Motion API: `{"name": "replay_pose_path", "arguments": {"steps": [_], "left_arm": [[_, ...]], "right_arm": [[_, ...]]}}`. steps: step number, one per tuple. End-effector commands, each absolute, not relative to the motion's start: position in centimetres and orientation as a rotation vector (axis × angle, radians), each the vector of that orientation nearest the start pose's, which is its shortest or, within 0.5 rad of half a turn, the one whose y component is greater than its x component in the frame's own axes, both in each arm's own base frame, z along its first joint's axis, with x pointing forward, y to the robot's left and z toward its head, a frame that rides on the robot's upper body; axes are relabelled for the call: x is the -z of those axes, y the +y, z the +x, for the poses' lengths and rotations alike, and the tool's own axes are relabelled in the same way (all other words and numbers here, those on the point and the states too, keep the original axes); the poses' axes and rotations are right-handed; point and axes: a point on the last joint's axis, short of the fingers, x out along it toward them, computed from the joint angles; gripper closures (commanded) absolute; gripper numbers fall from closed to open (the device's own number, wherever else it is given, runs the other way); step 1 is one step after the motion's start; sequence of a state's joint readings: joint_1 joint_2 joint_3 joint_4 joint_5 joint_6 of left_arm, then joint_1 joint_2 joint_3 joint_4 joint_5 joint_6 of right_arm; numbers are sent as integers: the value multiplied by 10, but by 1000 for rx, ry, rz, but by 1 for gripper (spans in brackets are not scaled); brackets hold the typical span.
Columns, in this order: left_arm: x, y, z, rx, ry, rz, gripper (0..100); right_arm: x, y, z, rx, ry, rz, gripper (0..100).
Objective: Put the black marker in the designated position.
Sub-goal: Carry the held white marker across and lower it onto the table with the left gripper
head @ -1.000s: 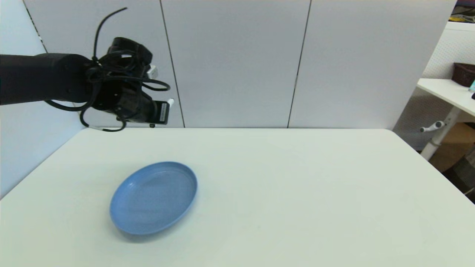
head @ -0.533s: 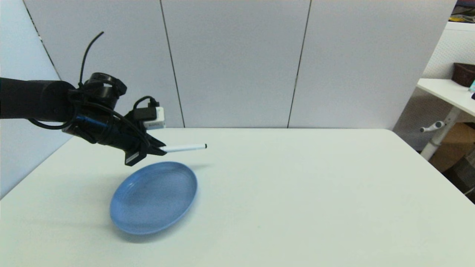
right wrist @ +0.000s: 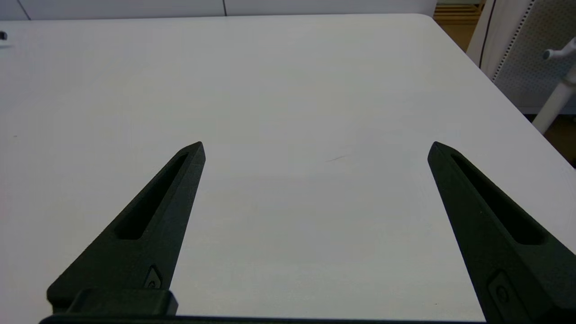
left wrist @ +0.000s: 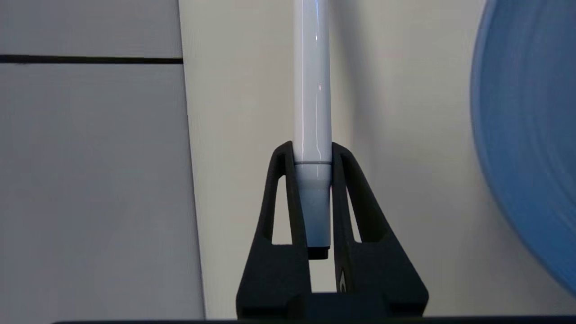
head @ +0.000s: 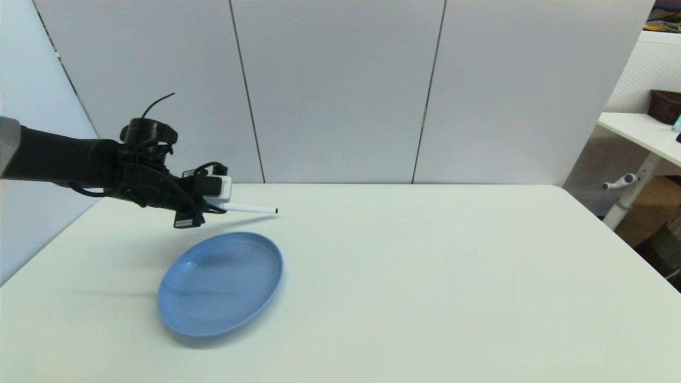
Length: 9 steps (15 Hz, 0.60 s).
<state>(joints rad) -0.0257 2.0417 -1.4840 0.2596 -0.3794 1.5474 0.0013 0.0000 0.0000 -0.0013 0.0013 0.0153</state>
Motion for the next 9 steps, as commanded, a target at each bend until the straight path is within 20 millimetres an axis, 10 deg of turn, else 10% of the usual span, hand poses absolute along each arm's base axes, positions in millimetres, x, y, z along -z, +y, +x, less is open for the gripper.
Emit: {"name": "replay_pose_path", "arguments": {"steps": [1, 9], "left_arm": [[-151, -17, 399, 952, 334, 1245, 100], [-155, -18, 403, 913, 305, 1209, 100]], "right_arm": [[-76, 0, -23, -3, -2, 15, 0], [-76, 0, -23, -3, 0, 15, 0]]}}
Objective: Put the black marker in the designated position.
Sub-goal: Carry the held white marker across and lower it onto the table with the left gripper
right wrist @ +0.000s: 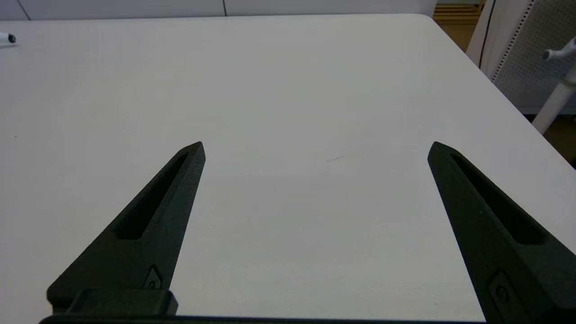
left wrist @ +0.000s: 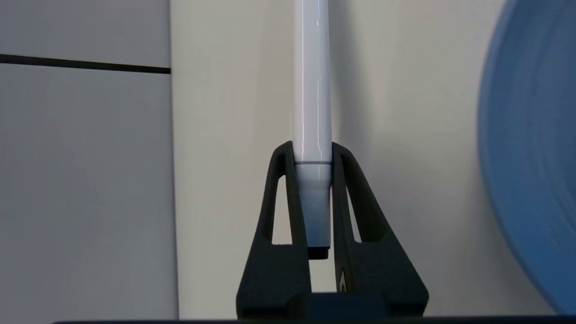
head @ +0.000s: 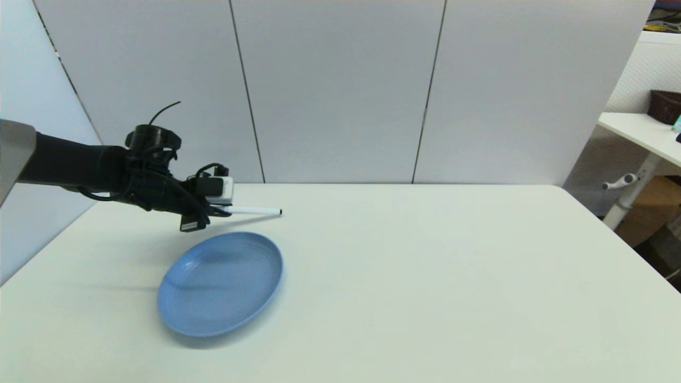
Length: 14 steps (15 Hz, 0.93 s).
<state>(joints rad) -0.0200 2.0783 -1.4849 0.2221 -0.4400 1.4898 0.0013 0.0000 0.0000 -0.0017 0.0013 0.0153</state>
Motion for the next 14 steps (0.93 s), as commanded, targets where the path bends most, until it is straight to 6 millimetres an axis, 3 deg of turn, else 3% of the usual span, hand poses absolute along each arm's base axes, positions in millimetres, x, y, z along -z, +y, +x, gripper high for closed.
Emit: {"name": "replay_pose_path", "arguments": {"steps": [1, 9, 10, 14], "left_arm": [[-157, -18, 402, 910, 301, 1211, 100], [-158, -22, 401, 919, 293, 1212, 100], [-157, -25, 401, 928, 292, 1212, 0], [-157, -26, 401, 929, 290, 1213, 0]], "right_arm": [[-76, 0, -23, -3, 0, 15, 0], [-76, 0, -23, -3, 0, 15, 0], [-76, 0, -23, -3, 0, 15, 0], [-76, 0, -23, -3, -2, 15, 0]]}}
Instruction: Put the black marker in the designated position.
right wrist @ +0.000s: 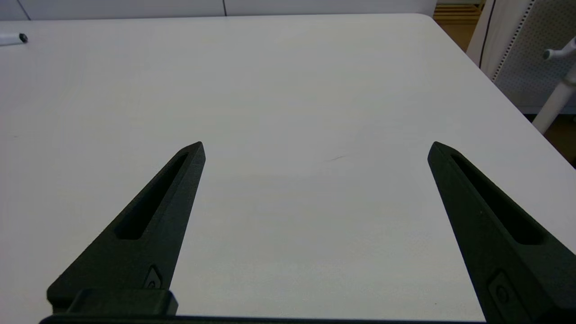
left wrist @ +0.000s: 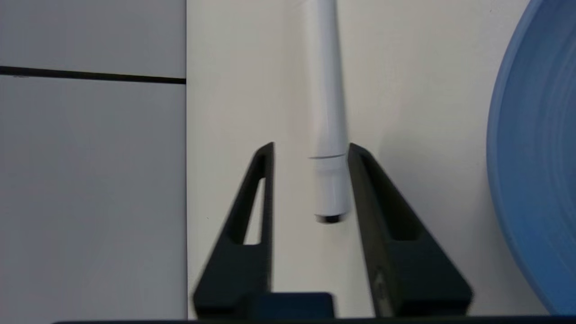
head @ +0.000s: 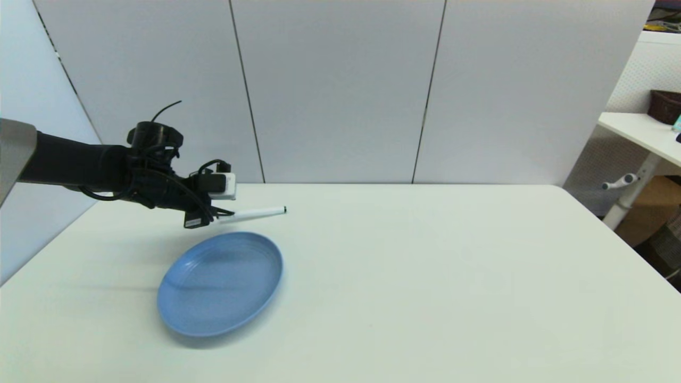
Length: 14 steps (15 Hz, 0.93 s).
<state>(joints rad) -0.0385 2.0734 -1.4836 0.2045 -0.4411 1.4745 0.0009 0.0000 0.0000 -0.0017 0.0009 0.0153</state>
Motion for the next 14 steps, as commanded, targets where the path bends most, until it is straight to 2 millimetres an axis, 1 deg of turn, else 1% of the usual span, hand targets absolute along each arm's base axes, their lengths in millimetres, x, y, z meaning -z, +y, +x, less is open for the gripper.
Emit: {"name": "replay_pose_path", "arguments": {"steps": [1, 2, 3, 4, 5, 6, 7, 8, 9, 10, 11, 12, 13, 14], "left_arm": [[-157, -26, 401, 929, 290, 1213, 0], [-157, -26, 401, 929, 291, 1212, 0], [-161, -26, 400, 924, 279, 1211, 0], [-175, -27, 396, 895, 261, 1181, 0], [-193, -32, 389, 845, 248, 1122, 0], [-216, -33, 377, 748, 268, 1007, 0], [-239, -36, 361, 630, 285, 903, 0], [-264, -35, 340, 484, 282, 811, 0], [-288, -30, 314, 326, 261, 725, 0], [-302, -26, 288, 227, 238, 653, 0], [-313, -22, 260, 136, 216, 568, 0], [-315, -19, 232, 67, 213, 497, 0], [-312, -15, 203, 28, 207, 448, 0], [-298, -11, 167, 7, 215, 417, 0]], "right_arm": [[-76, 0, -23, -3, 0, 15, 0], [-76, 0, -23, -3, 0, 15, 0], [-76, 0, -23, -3, -2, 15, 0], [-76, 0, -23, -3, -2, 15, 0], [-76, 0, -23, -3, 0, 15, 0], [-76, 0, -23, -3, 0, 15, 0], [-76, 0, -23, -3, -2, 15, 0], [-76, 0, -23, -3, -2, 15, 0], [-76, 0, -23, -3, -2, 15, 0], [-76, 0, -23, -3, 0, 15, 0], [-76, 0, -23, -2, -2, 15, 0], [-76, 0, -23, -2, -2, 15, 0], [-76, 0, -23, -3, 0, 15, 0], [-76, 0, -23, -3, -2, 15, 0]]}}
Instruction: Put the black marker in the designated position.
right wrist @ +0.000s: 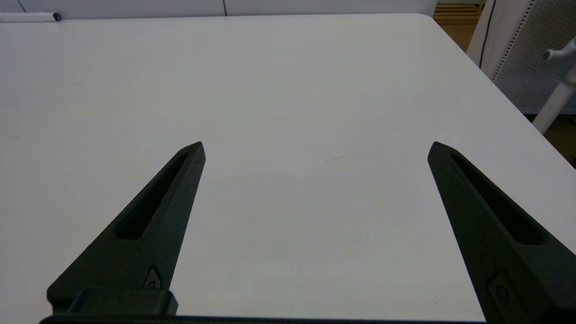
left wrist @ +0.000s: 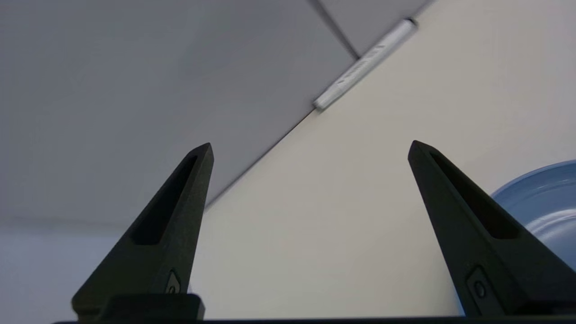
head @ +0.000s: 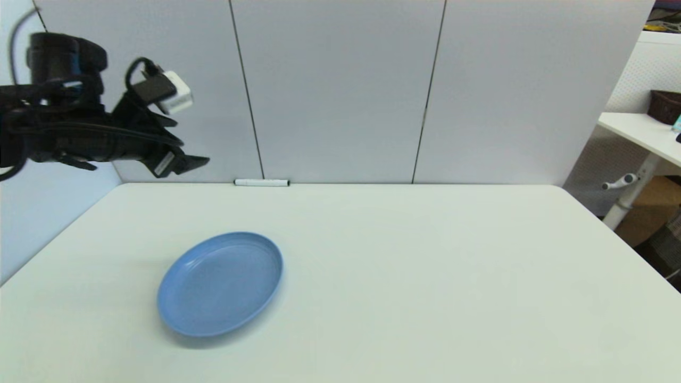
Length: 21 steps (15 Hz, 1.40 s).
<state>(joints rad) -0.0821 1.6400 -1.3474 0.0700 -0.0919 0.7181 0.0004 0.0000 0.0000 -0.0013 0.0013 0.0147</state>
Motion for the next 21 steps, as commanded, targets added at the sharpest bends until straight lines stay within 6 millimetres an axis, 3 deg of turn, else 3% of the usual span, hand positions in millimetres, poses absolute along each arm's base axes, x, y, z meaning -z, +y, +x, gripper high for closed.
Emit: {"name": "replay_pose_path", "arguments": {"steps": [1, 5, 12, 14, 21], "left_arm": [[-277, -9, 138, 9, 239, 403, 0], [-200, -2, 59, 7, 279, 375, 0], [-100, 0, 2, 28, 221, 295, 0], [-86, 0, -7, 46, 165, 274, 0], [-75, -1, -23, 62, 0, 149, 0]], "right_arm": [[-76, 0, -23, -3, -2, 15, 0], [-76, 0, -23, -2, -2, 15, 0], [-76, 0, -23, -3, 0, 15, 0], [-76, 0, -23, -3, -2, 15, 0], [-76, 0, -23, -3, -2, 15, 0]]}}
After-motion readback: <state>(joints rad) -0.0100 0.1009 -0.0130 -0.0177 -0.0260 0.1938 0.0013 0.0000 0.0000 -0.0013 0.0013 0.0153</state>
